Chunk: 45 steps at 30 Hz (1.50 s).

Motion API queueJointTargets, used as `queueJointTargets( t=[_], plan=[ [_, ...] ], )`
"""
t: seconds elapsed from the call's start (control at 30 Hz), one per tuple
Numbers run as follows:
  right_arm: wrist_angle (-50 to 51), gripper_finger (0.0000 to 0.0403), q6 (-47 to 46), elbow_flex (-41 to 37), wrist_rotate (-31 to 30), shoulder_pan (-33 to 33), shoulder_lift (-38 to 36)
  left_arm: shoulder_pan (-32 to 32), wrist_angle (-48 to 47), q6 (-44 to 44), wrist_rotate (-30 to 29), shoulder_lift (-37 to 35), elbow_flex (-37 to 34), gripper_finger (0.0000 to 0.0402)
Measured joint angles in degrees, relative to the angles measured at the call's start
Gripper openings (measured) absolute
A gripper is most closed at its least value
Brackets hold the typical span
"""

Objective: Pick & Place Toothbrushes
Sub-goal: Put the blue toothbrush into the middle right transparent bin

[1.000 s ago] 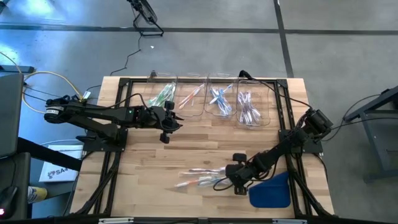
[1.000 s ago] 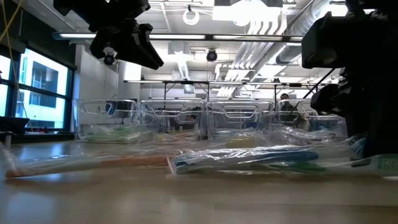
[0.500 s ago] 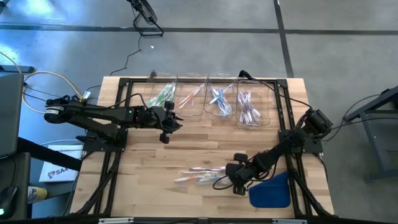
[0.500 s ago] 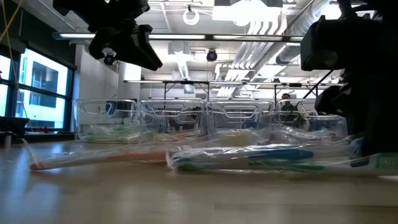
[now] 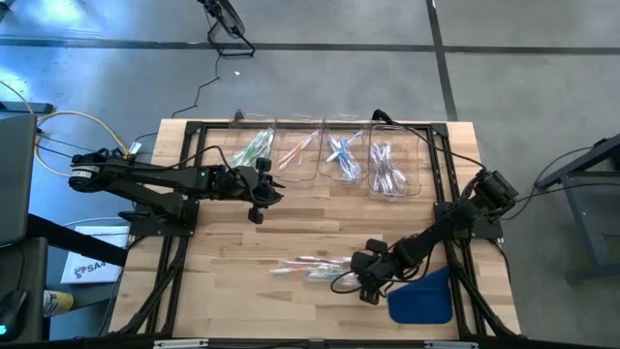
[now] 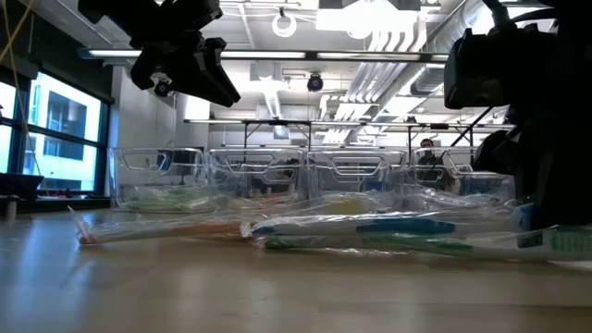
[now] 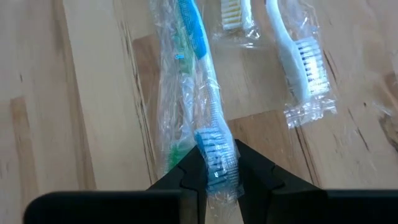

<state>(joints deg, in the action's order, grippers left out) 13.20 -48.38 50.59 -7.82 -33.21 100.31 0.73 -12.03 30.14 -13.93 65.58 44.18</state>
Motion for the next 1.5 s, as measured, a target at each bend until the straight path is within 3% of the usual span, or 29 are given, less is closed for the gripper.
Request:
queueJointTargets(
  t=[0.5,0.97,1.5],
  plan=[
    [-0.2,0.0026,0.1,0.0,0.2,0.0,0.0,0.0,-0.1,0.0,-0.2,0.0,0.0,0.0113],
    [-0.2,0.0022,0.8,0.0,0.3,0.0,-0.1,0.0,-0.1,0.0,-0.3,0.0,0.0,0.0113],
    [0.9,0.002,3.6,0.1,-0.2,2.7,-7.5,0.0,-0.1,0.0,-0.4,0.0,0.0,0.0113]
  ],
)
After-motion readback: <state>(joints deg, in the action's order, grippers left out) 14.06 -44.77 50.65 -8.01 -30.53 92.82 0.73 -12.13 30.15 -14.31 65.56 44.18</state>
